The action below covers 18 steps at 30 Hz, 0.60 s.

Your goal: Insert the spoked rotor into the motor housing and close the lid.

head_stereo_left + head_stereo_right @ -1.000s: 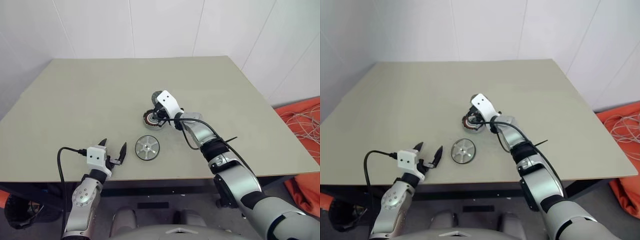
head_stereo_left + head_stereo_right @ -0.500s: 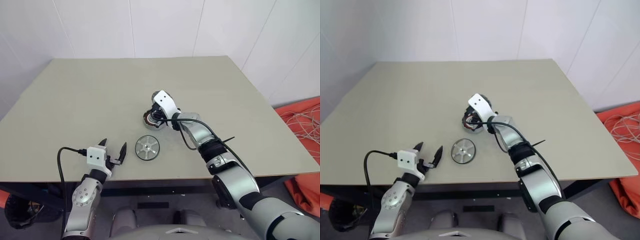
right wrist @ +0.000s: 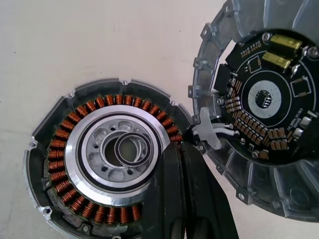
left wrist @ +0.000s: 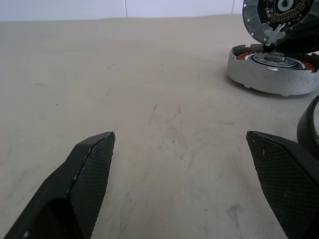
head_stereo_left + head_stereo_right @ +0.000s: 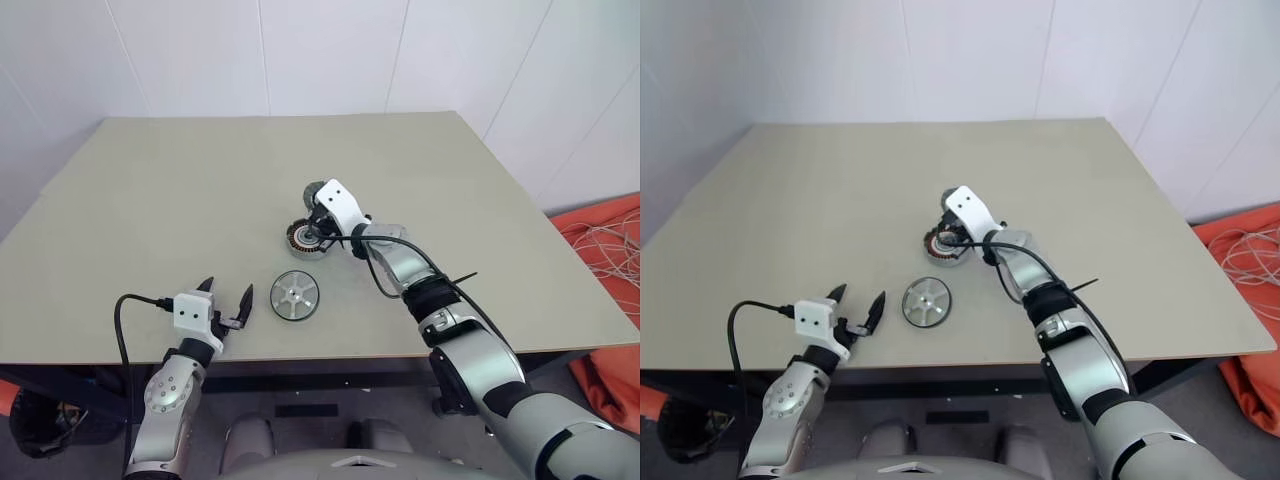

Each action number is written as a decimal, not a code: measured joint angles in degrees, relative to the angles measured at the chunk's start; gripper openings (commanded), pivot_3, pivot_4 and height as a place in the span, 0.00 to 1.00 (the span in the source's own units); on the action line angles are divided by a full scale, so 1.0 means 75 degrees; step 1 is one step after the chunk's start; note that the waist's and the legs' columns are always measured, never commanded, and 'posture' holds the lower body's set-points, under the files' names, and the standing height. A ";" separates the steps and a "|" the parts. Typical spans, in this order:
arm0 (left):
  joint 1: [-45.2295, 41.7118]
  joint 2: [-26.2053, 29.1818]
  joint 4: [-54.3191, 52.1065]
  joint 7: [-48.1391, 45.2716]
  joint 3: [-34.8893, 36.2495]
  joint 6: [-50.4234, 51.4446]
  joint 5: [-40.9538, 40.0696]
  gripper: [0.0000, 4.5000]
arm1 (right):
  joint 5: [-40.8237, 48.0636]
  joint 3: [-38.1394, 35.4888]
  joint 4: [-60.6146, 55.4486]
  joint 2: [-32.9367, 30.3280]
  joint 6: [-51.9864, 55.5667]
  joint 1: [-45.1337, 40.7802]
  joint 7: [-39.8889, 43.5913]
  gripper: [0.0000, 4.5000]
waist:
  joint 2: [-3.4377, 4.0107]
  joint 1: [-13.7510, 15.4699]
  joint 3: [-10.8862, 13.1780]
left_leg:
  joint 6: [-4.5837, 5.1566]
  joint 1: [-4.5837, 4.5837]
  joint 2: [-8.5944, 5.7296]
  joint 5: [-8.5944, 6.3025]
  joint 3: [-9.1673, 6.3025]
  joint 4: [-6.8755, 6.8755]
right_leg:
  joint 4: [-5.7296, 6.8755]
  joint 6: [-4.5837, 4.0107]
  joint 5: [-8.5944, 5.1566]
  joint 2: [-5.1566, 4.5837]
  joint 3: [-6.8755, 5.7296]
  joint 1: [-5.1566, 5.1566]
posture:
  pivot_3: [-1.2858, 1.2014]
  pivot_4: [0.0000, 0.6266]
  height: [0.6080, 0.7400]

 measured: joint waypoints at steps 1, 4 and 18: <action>0.0000 0.0002 0.0000 -0.0004 0.0000 0.0000 -0.0001 1.00 | -0.0008 0.0004 0.0000 -0.0008 -0.0001 0.0002 0.0016 0.01 | 0.0000 0.0000 0.0000 | 0.0000 0.0000 0.0000 0.0000 0.0000 0.0000 | 0.0000 0.0000 0.0000 0.0000 0.0000 0.0000 | 0.52 0.00 1.00; 0.0001 0.0006 0.0001 -0.0016 0.0000 -0.0001 -0.0005 1.00 | -0.0021 0.0005 -0.0010 -0.0011 -0.0026 0.0030 0.0054 0.01 | 0.0000 0.0000 0.0000 | 0.0000 0.0000 0.0000 0.0000 0.0000 0.0000 | 0.0000 0.0000 0.0000 0.0000 0.0000 0.0000 | 0.52 0.00 1.00; 0.0010 0.0008 0.0001 -0.0015 0.0010 0.0000 -0.0006 1.00 | -0.0024 0.0012 -0.0245 0.0004 0.0057 0.0175 0.0324 0.01 | 0.0001 -0.0001 0.0000 | 0.0000 0.0002 0.0001 0.0000 0.0001 -0.0001 | 0.0000 0.0000 0.0000 0.0001 0.0001 0.0000 | 0.52 0.00 1.00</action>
